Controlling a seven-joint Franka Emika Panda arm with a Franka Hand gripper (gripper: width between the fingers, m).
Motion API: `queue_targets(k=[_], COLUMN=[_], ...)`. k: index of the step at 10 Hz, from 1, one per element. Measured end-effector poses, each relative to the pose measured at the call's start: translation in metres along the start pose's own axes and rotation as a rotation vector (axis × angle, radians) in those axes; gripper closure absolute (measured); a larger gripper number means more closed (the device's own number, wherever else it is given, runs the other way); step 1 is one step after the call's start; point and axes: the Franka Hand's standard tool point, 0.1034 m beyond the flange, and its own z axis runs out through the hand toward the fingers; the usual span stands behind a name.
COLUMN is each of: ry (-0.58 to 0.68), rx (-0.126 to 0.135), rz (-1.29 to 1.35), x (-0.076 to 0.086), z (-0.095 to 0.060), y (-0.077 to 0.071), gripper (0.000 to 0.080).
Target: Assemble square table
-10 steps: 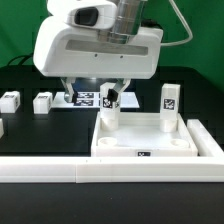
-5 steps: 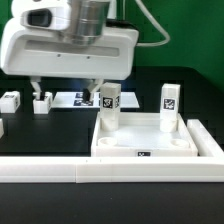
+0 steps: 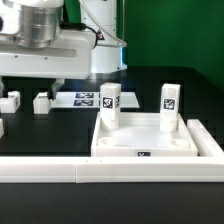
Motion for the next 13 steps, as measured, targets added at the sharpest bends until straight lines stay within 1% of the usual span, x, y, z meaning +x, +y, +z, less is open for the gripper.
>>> queue_targets(k=[2, 3, 4, 6, 7, 8, 11, 12, 13], ry=[-0.002, -0.024, -0.041, -0.078, -0.092, -0.092, -0.094, -0.096, -0.105], rx=[0.001, 0.015, 0.024, 0.058, 0.071, 0.082, 0.081, 0.094, 0.116], rz=[0.003, 0.068, 0.093, 0.137, 0.147, 0.155, 0.151, 0.184, 0.239], x=[0.0, -0.006, -0.015, -0.035, -0.039, -0.041, -0.04, -0.043, -0.05], z=[0.001, 0.004, 0.01, 0.023, 0.026, 0.028, 0.029, 0.03, 0.034], y=[0.0, -0.003, -0.006, -0.014, -0.017, -0.017, -0.019, -0.019, -0.019], gripper=[0.0151, 0.0151, 0.0151, 0.0151, 0.0151, 0.0151, 0.0151, 0.0151, 0.0151])
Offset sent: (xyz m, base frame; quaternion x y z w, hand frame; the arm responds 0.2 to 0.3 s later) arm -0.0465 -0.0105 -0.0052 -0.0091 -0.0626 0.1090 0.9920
